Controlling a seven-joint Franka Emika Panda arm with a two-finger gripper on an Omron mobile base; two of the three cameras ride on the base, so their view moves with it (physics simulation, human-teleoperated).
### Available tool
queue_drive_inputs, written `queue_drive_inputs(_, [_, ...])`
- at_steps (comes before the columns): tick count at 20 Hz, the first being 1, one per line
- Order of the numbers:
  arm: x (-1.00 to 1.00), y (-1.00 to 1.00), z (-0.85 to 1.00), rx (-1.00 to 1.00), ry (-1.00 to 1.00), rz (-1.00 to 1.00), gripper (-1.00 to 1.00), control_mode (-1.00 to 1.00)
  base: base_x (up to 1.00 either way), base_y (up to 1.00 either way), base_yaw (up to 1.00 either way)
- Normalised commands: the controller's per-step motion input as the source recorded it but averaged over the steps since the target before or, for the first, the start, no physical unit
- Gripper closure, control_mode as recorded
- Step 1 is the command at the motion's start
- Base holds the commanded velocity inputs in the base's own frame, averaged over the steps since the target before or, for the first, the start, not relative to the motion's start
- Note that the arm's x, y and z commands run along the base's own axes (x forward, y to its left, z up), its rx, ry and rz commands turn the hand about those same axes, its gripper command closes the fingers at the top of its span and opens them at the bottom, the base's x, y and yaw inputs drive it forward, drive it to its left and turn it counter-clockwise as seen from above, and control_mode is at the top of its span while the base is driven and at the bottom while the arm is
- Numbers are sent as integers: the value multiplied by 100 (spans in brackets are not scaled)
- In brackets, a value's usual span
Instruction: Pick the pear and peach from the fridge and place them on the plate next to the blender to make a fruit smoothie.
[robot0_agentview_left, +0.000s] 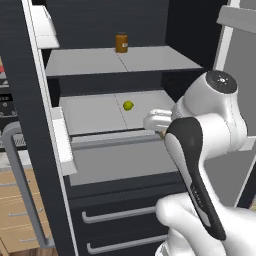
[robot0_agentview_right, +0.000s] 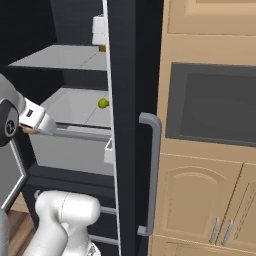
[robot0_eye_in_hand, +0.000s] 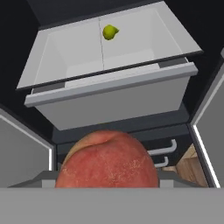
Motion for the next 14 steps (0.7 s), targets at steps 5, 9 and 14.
queue_drive_inputs(5, [-9,0,0,0,0,0,100,100,-61,0,1])
queue_drive_inputs(9, [0,0,0,0,0,0,100,100,-64,0,15])
queue_drive_inputs(14, [0,0,0,0,0,0,100,100,-37,0,36])
